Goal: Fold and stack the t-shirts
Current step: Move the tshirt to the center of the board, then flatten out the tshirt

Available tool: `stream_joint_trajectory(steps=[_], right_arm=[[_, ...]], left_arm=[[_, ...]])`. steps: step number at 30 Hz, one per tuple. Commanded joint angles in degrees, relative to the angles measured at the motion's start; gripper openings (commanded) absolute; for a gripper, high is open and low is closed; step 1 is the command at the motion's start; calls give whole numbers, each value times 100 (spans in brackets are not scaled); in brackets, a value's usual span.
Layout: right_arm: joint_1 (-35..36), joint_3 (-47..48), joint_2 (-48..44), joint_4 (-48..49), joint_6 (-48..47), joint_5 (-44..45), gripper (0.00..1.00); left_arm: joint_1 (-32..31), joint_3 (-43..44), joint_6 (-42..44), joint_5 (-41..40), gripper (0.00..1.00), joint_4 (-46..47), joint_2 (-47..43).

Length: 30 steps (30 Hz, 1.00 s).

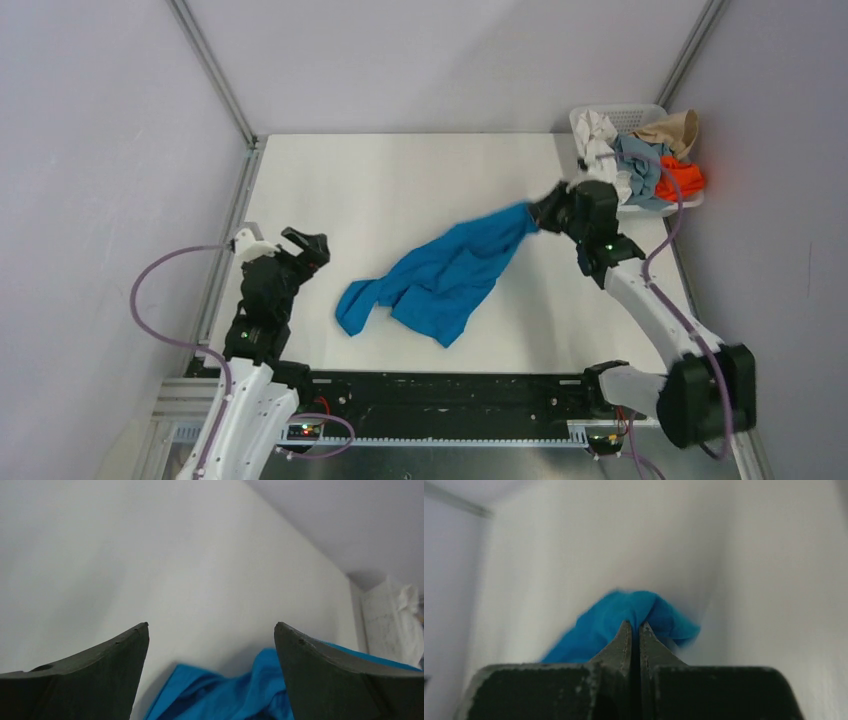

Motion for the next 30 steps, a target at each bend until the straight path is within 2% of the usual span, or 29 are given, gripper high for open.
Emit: stream_joint_trajectory(steps=[1, 2, 4, 5, 7, 9, 11, 13, 17, 22, 28, 30], right_arm=[[-772, -854, 580, -488, 332, 254, 0], [-896, -860, 717, -522, 241, 382, 1], [-902, -813, 678, -684, 87, 970, 20], [-866, -767, 539, -798, -26, 1162, 50], [-669, -675, 230, -1010, -202, 1822, 93], [-413, -565, -102, -1286, -362, 2378, 98], [-69, -520, -395, -1560, -500, 2910, 99], [362, -527, -624, -1855, -525, 2998, 100], [712, -734, -836, -2068, -653, 2526, 99], [741, -1006, -804, -1874, -596, 2099, 99], [737, -1026, -386, -1691, -597, 2078, 99], [733, -1024, -239, -1613, -593, 2120, 99]], left_arm=[[28, -270, -298, 961, 98, -199, 435], [14, -307, -317, 1173, 98, -214, 641], [-79, -374, -353, 1394, 98, -228, 932], [-137, -398, -363, 1503, 98, -236, 1024], [-385, -456, -387, 1465, 98, -266, 1255], [-735, -483, -425, 1296, 98, -325, 1427], [-1157, -452, -452, 996, 98, -407, 1659], [-1556, -455, -540, 679, 98, -527, 1832], [-1923, -455, -775, 424, 98, -582, 2264], [-1969, -504, -856, 167, 98, -665, 2753], [-2039, -226, -670, 80, 98, -683, 3457], [-2295, -38, -584, -49, 98, -801, 3752]])
